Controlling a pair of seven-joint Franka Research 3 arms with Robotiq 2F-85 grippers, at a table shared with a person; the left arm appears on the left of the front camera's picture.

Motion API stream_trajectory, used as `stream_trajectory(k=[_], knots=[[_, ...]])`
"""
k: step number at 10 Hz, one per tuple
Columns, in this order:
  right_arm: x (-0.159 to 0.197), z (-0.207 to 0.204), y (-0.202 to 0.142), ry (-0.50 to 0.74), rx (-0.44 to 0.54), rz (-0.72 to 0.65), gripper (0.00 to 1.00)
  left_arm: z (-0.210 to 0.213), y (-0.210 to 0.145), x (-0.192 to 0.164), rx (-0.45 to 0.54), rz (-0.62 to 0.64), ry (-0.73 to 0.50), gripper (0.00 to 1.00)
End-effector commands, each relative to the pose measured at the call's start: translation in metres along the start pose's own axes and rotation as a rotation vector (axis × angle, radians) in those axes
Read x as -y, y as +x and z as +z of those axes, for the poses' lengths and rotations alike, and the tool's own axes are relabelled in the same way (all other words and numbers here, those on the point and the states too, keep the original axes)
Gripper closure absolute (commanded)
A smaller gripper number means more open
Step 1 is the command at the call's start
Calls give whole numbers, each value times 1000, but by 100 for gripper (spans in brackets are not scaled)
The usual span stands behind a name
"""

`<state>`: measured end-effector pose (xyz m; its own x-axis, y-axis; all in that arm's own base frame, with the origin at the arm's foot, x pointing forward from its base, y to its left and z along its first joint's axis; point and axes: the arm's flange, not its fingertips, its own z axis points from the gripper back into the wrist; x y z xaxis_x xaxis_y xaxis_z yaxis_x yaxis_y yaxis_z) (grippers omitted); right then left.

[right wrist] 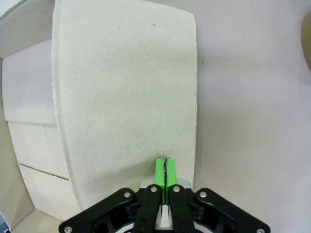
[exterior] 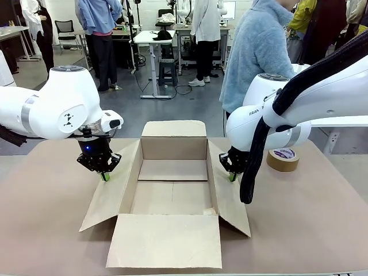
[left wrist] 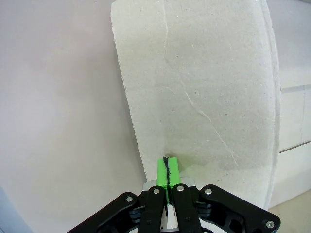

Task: Wrap the clocks to prevent damage.
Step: Once the human has placed the objects inside and stepped back, release both hands from the side flaps of the Package Box.

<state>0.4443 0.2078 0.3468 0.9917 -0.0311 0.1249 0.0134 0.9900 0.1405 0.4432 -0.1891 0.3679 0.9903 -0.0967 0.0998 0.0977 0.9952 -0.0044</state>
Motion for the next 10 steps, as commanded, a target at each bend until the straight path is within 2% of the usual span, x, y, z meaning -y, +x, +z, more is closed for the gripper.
stream_trajectory(k=[1, 10], knots=[[-3, -4, -2, -21, 1, -15, 99, 0, 0, 2, 1, 7, 24, 100], [-3, -4, -2, -21, 1, -15, 99, 0, 0, 2, 1, 7, 24, 100]])
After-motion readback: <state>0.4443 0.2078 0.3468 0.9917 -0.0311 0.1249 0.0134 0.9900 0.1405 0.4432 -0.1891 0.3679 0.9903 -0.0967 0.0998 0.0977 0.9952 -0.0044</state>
